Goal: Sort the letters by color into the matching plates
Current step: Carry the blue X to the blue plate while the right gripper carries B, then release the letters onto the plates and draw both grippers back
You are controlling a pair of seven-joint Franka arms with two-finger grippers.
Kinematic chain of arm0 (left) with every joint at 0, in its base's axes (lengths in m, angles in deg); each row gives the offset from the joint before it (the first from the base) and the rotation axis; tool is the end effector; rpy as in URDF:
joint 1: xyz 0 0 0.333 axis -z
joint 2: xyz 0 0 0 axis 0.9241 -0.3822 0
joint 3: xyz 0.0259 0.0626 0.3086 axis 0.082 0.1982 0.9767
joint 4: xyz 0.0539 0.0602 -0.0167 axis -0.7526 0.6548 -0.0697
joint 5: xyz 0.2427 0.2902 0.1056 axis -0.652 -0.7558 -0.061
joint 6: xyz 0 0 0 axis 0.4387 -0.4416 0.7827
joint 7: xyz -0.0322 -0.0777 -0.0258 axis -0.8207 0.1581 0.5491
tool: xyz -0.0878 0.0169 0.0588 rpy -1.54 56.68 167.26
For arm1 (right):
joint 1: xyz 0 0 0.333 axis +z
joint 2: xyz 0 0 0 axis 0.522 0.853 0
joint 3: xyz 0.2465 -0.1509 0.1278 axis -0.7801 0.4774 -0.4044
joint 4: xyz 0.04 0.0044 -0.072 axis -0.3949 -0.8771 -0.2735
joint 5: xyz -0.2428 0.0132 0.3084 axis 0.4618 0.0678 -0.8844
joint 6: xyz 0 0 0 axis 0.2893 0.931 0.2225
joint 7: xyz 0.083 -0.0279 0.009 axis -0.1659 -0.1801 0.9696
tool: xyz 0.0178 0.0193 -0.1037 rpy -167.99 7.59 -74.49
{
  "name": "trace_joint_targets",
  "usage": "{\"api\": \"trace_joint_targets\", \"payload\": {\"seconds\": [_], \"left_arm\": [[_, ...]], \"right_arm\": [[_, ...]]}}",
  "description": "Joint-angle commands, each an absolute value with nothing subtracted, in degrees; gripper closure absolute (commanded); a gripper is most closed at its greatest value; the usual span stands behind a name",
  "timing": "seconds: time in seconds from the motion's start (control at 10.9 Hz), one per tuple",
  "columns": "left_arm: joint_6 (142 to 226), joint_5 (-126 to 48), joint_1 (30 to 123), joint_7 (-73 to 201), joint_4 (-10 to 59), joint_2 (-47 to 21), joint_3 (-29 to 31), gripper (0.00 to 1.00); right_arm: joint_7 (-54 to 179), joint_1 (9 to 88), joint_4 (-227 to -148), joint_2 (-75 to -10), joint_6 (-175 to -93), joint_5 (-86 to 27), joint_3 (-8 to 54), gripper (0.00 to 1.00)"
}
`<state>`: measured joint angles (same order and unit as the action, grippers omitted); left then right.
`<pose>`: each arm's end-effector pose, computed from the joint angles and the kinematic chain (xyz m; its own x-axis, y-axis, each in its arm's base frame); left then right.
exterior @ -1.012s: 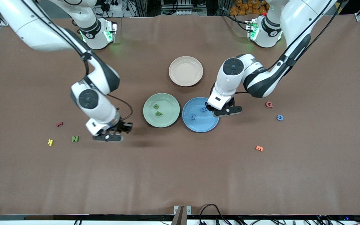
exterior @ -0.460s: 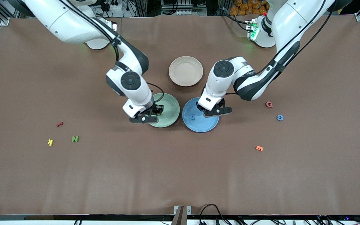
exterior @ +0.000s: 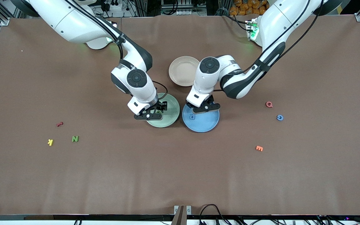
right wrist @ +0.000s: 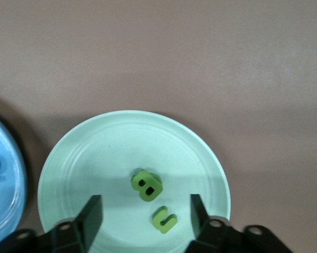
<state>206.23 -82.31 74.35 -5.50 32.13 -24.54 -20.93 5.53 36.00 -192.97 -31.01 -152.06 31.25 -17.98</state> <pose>0.4669 -0.4449 0.2445 0.9797 0.1889 0.0675 0.1820 -0.9785 0.0967 0.5197 0.3860 0.2502 0.9999 -0.0118 -0.0066 -0.0121 -0.9989 -0.0448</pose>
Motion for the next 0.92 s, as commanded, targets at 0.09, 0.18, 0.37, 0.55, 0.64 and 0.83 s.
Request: {"api": "trace_joint_targets", "payload": {"seconds": [0.09,0.18,0.37,0.55,0.64,0.83], "left_arm": [[205.1,-81.6,74.8,-6.0,29.9,-24.6,-20.1,0.00],[205.1,-81.6,73.6,-6.0,29.8,-24.4,-20.1,0.00],[205.0,-81.7,70.3,-5.7,28.7,-23.4,-20.1,0.00],[200.2,-82.6,67.0,-5.3,26.0,-23.0,-20.1,0.00],[196.6,-82.6,65.5,-2.4,24.4,-23.0,-19.4,0.00],[192.4,-82.5,62.4,2.2,23.9,-22.3,-19.2,0.00]], "right_arm": [[6.6,34.7,-193.1,-31.7,-151.8,31.4,-15.9,0.00],[9.8,34.0,-193.1,-31.9,-151.5,31.4,-14.1,0.00],[14.4,32.2,-192.9,-32.0,-151.8,31.5,-10.3,0.00],[18.5,29.1,-192.3,-32.0,-152.0,31.4,-7.7,0.00],[20.6,28.0,-191.8,-32.0,-152.0,31.4,-6.4,0.00],[25.9,26.4,-191.5,-32.0,-152.2,31.4,-3.4,0.00]]}}
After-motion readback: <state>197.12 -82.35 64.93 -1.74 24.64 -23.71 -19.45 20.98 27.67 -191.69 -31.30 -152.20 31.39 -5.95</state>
